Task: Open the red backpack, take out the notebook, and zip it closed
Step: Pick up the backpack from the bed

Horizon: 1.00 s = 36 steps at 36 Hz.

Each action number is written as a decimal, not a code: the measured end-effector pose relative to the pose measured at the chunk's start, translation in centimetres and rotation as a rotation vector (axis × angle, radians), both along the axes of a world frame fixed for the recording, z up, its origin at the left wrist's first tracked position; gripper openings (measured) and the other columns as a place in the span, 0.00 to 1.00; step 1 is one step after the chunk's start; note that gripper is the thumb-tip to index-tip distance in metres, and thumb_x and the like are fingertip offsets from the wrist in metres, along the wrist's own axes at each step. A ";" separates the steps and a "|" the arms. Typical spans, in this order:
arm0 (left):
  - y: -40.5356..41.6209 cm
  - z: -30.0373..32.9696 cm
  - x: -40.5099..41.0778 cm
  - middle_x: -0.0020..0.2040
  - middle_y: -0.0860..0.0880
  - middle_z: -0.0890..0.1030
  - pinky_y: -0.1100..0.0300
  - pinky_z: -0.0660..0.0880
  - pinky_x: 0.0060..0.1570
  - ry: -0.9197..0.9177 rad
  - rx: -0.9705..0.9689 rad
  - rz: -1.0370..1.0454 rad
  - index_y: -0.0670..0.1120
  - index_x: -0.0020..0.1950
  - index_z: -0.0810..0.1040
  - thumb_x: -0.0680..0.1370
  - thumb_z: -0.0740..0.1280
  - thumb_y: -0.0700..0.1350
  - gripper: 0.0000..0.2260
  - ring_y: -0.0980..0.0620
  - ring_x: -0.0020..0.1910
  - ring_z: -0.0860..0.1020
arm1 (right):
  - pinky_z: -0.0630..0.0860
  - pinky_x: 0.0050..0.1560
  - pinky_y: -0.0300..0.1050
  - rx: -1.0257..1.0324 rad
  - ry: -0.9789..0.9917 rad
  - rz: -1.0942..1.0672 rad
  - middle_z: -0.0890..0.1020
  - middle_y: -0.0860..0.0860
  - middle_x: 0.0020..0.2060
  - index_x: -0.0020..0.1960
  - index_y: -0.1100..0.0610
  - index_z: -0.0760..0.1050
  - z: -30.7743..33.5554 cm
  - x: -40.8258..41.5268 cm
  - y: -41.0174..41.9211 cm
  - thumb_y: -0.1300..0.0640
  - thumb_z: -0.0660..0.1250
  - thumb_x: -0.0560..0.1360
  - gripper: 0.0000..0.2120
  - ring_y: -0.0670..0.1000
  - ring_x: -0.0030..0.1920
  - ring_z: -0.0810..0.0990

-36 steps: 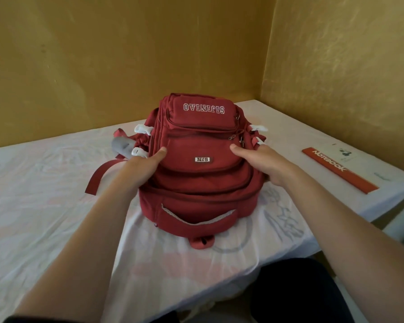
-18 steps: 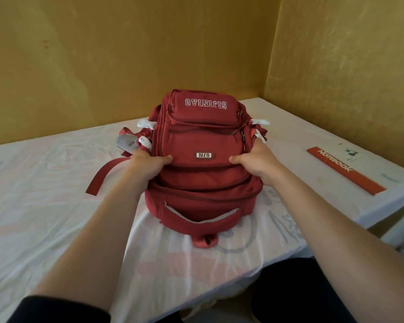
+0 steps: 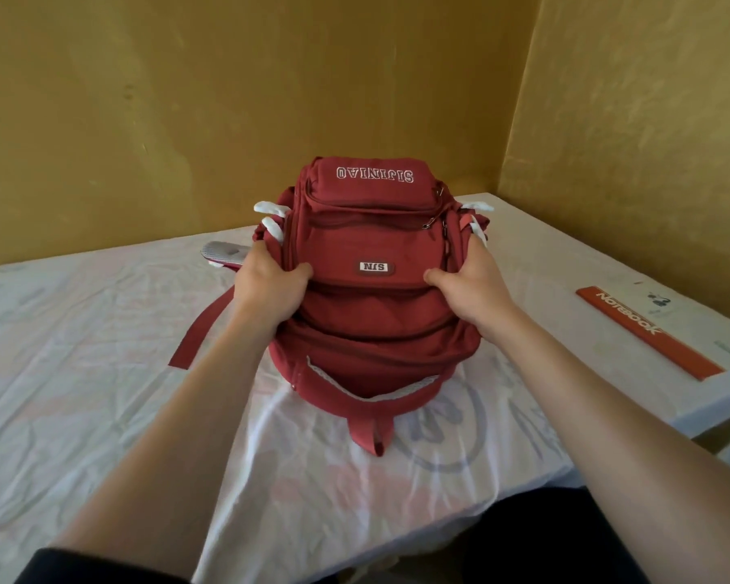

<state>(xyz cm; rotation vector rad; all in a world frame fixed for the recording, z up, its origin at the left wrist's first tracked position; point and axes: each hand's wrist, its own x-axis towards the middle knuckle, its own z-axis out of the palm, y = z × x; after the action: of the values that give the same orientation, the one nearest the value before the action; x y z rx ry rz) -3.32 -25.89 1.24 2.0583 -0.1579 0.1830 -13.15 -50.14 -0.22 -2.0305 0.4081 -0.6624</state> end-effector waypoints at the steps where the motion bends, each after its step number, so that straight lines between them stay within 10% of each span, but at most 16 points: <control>1: 0.6 0.2 0.0 0.56 0.46 0.80 0.43 0.77 0.61 -0.013 -0.003 0.010 0.42 0.63 0.75 0.73 0.74 0.49 0.22 0.39 0.59 0.80 | 0.72 0.68 0.51 -0.009 -0.010 0.009 0.76 0.52 0.67 0.73 0.54 0.68 0.3 0.3 0.5 0.57 0.74 0.71 0.32 0.55 0.66 0.76; 7: 4.5 1.4 0.5 0.58 0.44 0.83 0.43 0.78 0.62 -0.038 -0.054 0.053 0.42 0.62 0.77 0.70 0.73 0.51 0.23 0.40 0.59 0.80 | 0.67 0.58 0.35 -0.034 -0.069 0.046 0.74 0.45 0.61 0.76 0.53 0.64 1.7 2.2 3.9 0.57 0.74 0.72 0.35 0.49 0.62 0.75; 14: 9.6 2.1 1.6 0.55 0.45 0.82 0.51 0.76 0.56 -0.072 -0.051 0.167 0.41 0.63 0.78 0.73 0.74 0.50 0.21 0.41 0.58 0.80 | 0.70 0.72 0.54 -0.064 -0.042 0.121 0.72 0.52 0.73 0.80 0.55 0.59 2.7 4.8 8.5 0.54 0.73 0.71 0.41 0.55 0.71 0.73; 22: 16.3 2.8 1.9 0.58 0.41 0.83 0.41 0.77 0.62 -0.073 -0.023 0.233 0.40 0.62 0.77 0.70 0.72 0.54 0.26 0.39 0.59 0.80 | 0.66 0.57 0.40 -0.026 -0.047 0.207 0.71 0.44 0.57 0.80 0.56 0.58 2.7 7.9 14.4 0.56 0.71 0.74 0.39 0.47 0.56 0.72; 27: 19.9 2.4 2.7 0.58 0.42 0.83 0.45 0.77 0.62 -0.078 -0.047 0.281 0.41 0.63 0.77 0.75 0.74 0.49 0.20 0.40 0.59 0.80 | 0.63 0.63 0.39 -0.048 -0.045 0.263 0.70 0.53 0.75 0.83 0.56 0.51 2.9 9.5 17.9 0.56 0.71 0.74 0.44 0.56 0.72 0.72; 36: 25.6 2.1 3.7 0.55 0.44 0.81 0.50 0.76 0.56 -0.101 -0.017 0.368 0.40 0.63 0.78 0.76 0.74 0.47 0.19 0.44 0.53 0.79 | 0.64 0.59 0.38 -0.030 -0.060 0.333 0.73 0.55 0.71 0.83 0.57 0.50 2.9 11.2 24.0 0.58 0.69 0.75 0.42 0.57 0.69 0.74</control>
<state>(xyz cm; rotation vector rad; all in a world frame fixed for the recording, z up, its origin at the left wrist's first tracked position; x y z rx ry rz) 0.39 -0.25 3.38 2.0471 0.1628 0.5131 -1.97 -26.18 2.67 -2.0389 0.0217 -0.5230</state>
